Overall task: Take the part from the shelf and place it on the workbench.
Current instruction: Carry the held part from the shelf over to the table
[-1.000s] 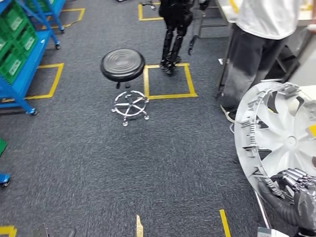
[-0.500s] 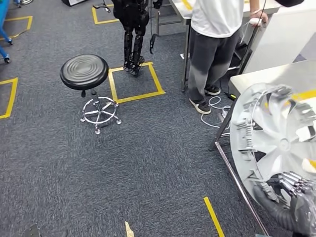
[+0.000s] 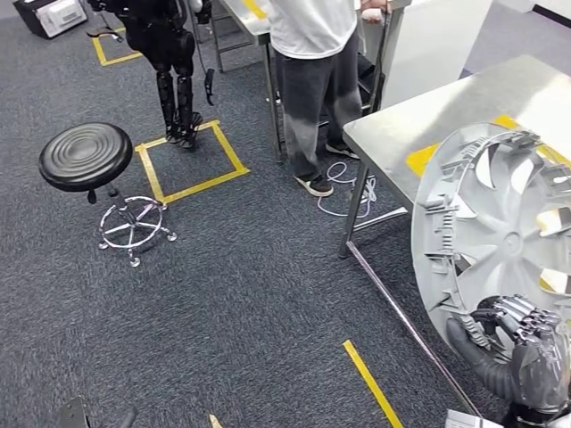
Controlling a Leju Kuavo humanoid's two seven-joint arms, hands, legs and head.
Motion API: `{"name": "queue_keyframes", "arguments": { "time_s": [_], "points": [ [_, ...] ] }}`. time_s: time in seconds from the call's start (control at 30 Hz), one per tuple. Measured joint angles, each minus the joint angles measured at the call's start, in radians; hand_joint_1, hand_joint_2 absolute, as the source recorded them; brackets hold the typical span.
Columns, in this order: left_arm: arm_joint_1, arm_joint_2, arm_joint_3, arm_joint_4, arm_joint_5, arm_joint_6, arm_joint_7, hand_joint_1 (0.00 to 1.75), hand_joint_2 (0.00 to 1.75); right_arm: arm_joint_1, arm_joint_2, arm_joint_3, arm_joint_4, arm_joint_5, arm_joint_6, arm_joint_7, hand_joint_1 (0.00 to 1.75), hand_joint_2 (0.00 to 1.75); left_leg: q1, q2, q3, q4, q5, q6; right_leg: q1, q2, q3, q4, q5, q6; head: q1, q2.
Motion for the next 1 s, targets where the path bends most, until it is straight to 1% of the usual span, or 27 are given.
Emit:
{"name": "queue_keyframes", "arguments": {
  "time_s": [0.03, 0.07, 0.1, 0.13, 0.17, 0.2, 0.23, 0.27, 0.3, 0.33, 0.37, 0.4, 0.43, 0.47, 0.5, 0.57, 0.6, 0.63, 0.67, 0.7, 0.73, 0.8, 0.83, 0.87, 0.93, 0.97, 1.0],
  "points": [
    [0.002, 0.002, 0.0, 0.0, -0.004, 0.004, 0.005, 0.0, 1.75, -0.013, 0.008, 0.01, 0.006, 0.003, -0.004, 0.002, 1.75, 1.75, 0.002, -0.031, -0.025, 0.057, -0.031, -0.003, 0.0, 0.012, 0.0, 0.0, 0.001, -0.005, -0.002, 0.0],
    [0.004, 0.006, -0.001, 0.0, -0.008, 0.008, 0.01, 0.0, 1.75, -0.026, 0.018, 0.022, 0.014, 0.006, -0.008, 0.004, 1.75, 1.75, 0.003, -0.051, -0.059, 0.128, -0.063, -0.003, 0.001, 0.025, 0.0, 0.0, 0.001, -0.009, -0.003, 0.0],
    [0.008, 0.01, -0.001, 0.0, -0.01, 0.011, 0.016, 0.0, 1.75, -0.036, 0.027, 0.034, 0.022, 0.008, -0.012, 0.006, 1.75, 1.75, 0.002, -0.06, -0.092, 0.194, -0.087, -0.002, 0.002, 0.039, 0.001, 0.0, 0.001, -0.011, -0.003, 0.0],
    [0.011, 0.013, -0.001, 0.0, -0.014, 0.013, 0.02, 0.0, 1.75, -0.045, 0.036, 0.046, 0.03, 0.009, -0.015, 0.008, 1.75, 1.75, 0.002, -0.064, -0.115, 0.236, -0.093, -0.001, 0.004, 0.053, 0.001, 0.0, 0.002, -0.012, -0.004, 0.0],
    [0.014, 0.016, -0.002, 0.0, -0.017, 0.014, 0.023, 0.0, 1.75, -0.053, 0.044, 0.058, 0.038, 0.007, -0.016, 0.01, 1.75, 1.75, 0.001, -0.066, -0.123, 0.239, -0.078, 0.003, 0.005, 0.068, 0.001, 0.0, 0.002, -0.012, -0.004, 0.0],
    [0.015, 0.019, -0.003, 0.0, -0.02, 0.015, 0.025, 0.0, 1.75, -0.063, 0.051, 0.07, 0.046, 0.004, -0.016, 0.011, 1.75, 1.75, 0.001, -0.071, -0.113, 0.205, -0.045, 0.007, 0.006, 0.082, 0.002, 0.001, 0.002, -0.013, -0.003, 0.0],
    [0.015, 0.023, -0.004, 0.0, -0.024, 0.015, 0.026, 0.0, 1.75, -0.074, 0.058, 0.082, 0.053, -0.001, -0.013, 0.013, 1.75, 1.75, 0.001, -0.086, -0.09, 0.142, -0.003, 0.012, 0.007, 0.096, 0.002, 0.002, 0.002, -0.012, -0.004, 0.0],
    [0.015, 0.027, -0.005, 0.0, -0.027, 0.015, 0.029, 0.0, 1.75, -0.087, 0.065, 0.095, 0.062, -0.007, -0.008, 0.013, 1.75, 1.75, 0.002, -0.114, -0.065, 0.077, 0.032, 0.017, 0.007, 0.108, 0.001, 0.003, 0.003, -0.012, -0.003, 0.0],
    [0.014, 0.03, -0.006, 0.0, -0.03, 0.016, 0.033, 0.0, 1.75, -0.103, 0.071, 0.108, 0.072, -0.011, -0.002, 0.013, 1.75, 1.75, 0.004, -0.14, -0.043, 0.02, 0.054, 0.02, 0.007, 0.122, -0.002, 0.006, 0.003, -0.009, -0.003, 0.0],
    [0.013, 0.033, -0.007, 0.0, -0.032, 0.016, 0.037, 0.0, 1.75, -0.12, 0.076, 0.121, 0.083, -0.016, 0.006, 0.013, 1.75, 1.75, 0.004, -0.16, -0.03, -0.014, 0.063, 0.022, 0.005, 0.134, -0.007, 0.007, 0.005, -0.005, -0.003, 0.0],
    [0.011, 0.035, -0.007, 0.0, -0.033, 0.015, 0.038, 0.0, 1.75, -0.137, 0.081, 0.134, 0.095, -0.019, 0.014, 0.011, 1.75, 1.75, 0.004, -0.166, -0.025, -0.027, 0.062, 0.022, 0.003, 0.147, -0.012, 0.008, 0.008, 0.0, -0.003, 0.0],
    [0.007, 0.035, -0.008, 0.0, -0.034, 0.013, 0.038, 0.0, 1.75, -0.155, 0.085, 0.147, 0.108, -0.022, 0.023, 0.01, 1.75, 1.75, 0.004, -0.156, -0.024, -0.034, 0.062, 0.023, 0.001, 0.161, -0.017, 0.008, 0.011, 0.007, -0.003, 0.0],
    [0.001, 0.034, -0.01, 0.0, -0.035, 0.009, 0.036, 0.0, 1.75, -0.173, 0.088, 0.16, 0.121, -0.024, 0.035, 0.01, 1.75, 1.75, 0.004, -0.143, -0.023, -0.038, 0.066, 0.026, -0.001, 0.163, -0.024, 0.008, 0.013, 0.013, -0.003, 0.0],
    [-0.006, 0.032, -0.012, 0.0, -0.036, 0.004, 0.034, 0.0, 1.75, -0.196, 0.092, 0.173, 0.136, -0.025, 0.046, 0.01, 1.75, 1.75, 0.005, -0.129, -0.022, -0.043, 0.07, 0.031, 0.001, 0.145, -0.033, 0.016, 0.007, 0.017, -0.002, 0.0],
    [-0.013, 0.029, -0.014, 0.0, -0.038, -0.001, 0.033, 0.0, 1.75, -0.224, 0.097, 0.187, 0.154, -0.024, 0.059, 0.013, 1.75, 1.75, 0.006, -0.113, -0.022, -0.048, 0.074, 0.036, 0.003, 0.113, -0.049, 0.041, -0.01, 0.021, 0.001, 0.0],
    [-0.024, 0.023, -0.016, 0.0, -0.041, -0.008, 0.034, 0.0, 1.75, -0.284, 0.111, 0.216, 0.191, -0.026, 0.081, 0.019, 1.75, 1.75, 0.005, -0.082, -0.023, -0.052, 0.077, 0.041, 0.006, 0.04, -0.101, 0.148, -0.067, 0.026, 0.005, 0.0],
    [-0.027, 0.021, -0.017, 0.0, -0.041, -0.011, 0.035, 0.0, 1.75, -0.311, 0.119, 0.23, 0.211, -0.029, 0.09, 0.021, 1.75, 1.75, 0.004, -0.065, -0.023, -0.052, 0.077, 0.042, 0.004, 0.025, -0.131, 0.214, -0.093, 0.029, 0.006, 0.0],
    [-0.029, 0.018, -0.017, 0.0, -0.041, -0.014, 0.037, 0.0, 1.75, -0.334, 0.128, 0.243, 0.231, -0.033, 0.097, 0.023, 1.75, 1.75, 0.003, -0.05, -0.024, -0.052, 0.076, 0.042, 0.003, 0.019, -0.153, 0.262, -0.106, 0.032, 0.006, 0.0],
    [-0.032, 0.016, -0.018, 0.0, -0.041, -0.016, 0.039, 0.0, 1.75, -0.356, 0.138, 0.256, 0.25, -0.038, 0.103, 0.026, 1.75, 1.75, 0.003, -0.035, -0.023, -0.051, 0.076, 0.041, 0.001, 0.016, -0.158, 0.277, -0.101, 0.034, 0.006, 0.0],
    [-0.034, 0.013, -0.018, 0.0, -0.041, -0.017, 0.04, 0.0, 1.75, -0.379, 0.146, 0.268, 0.267, -0.043, 0.108, 0.03, 1.75, 1.75, 0.004, -0.021, -0.023, -0.051, 0.075, 0.04, 0.0, 0.011, -0.144, 0.251, -0.078, 0.035, 0.006, 0.0],
    [-0.036, 0.01, -0.019, 0.0, -0.041, -0.018, 0.041, 0.0, 1.75, -0.403, 0.154, 0.279, 0.284, -0.049, 0.112, 0.034, 1.75, 1.75, 0.004, -0.009, -0.022, -0.051, 0.073, 0.038, 0.0, 0.0, -0.11, 0.189, -0.043, 0.034, 0.007, 0.0],
    [-0.041, 0.004, -0.021, 0.0, -0.041, -0.017, 0.042, 0.0, 1.75, -0.453, 0.172, 0.299, 0.319, -0.058, 0.118, 0.044, 1.75, 1.75, 0.0, 0.013, -0.02, -0.048, 0.069, 0.031, 0.007, -0.05, -0.038, 0.054, 0.001, 0.028, 0.006, 0.0],
    [-0.043, 0.003, -0.023, 0.0, -0.041, -0.016, 0.044, 0.0, 1.75, -0.475, 0.181, 0.307, 0.337, -0.061, 0.12, 0.049, 1.75, 1.75, -0.003, 0.022, -0.02, -0.047, 0.068, 0.028, 0.012, -0.068, -0.017, 0.015, 0.008, 0.022, 0.005, 0.0],
    [-0.044, 0.002, -0.024, 0.0, -0.042, -0.013, 0.049, 0.0, 1.75, -0.493, 0.188, 0.315, 0.355, -0.064, 0.121, 0.054, 1.75, 1.75, -0.006, 0.032, -0.02, -0.046, 0.067, 0.024, 0.016, -0.077, -0.011, 0.001, 0.005, 0.017, 0.004, 0.0],
    [-0.047, 0.0, -0.03, 0.0, -0.047, -0.008, 0.059, 0.0, 1.75, -0.527, 0.2, 0.328, 0.392, -0.066, 0.121, 0.064, 1.75, 1.75, -0.006, 0.048, -0.02, -0.044, 0.064, 0.015, 0.017, -0.052, -0.012, -0.002, 0.01, 0.005, 0.002, 0.0],
    [-0.048, -0.001, -0.034, 0.0, -0.05, -0.005, 0.063, 0.0, 1.75, -0.544, 0.206, 0.332, 0.41, -0.068, 0.12, 0.067, 1.75, 1.75, -0.003, 0.036, -0.021, -0.036, 0.056, 0.009, 0.015, -0.04, -0.012, -0.004, 0.013, 0.0, 0.0, 0.0],
    [-0.049, -0.003, -0.037, 0.0, -0.051, -0.004, 0.065, 0.0, 1.75, -0.562, 0.214, 0.336, 0.428, -0.07, 0.119, 0.071, 1.75, 1.75, 0.001, 0.014, -0.029, -0.014, 0.041, 0.003, 0.012, -0.027, -0.012, -0.006, 0.015, -0.005, -0.001, 0.0]
  ]
}}
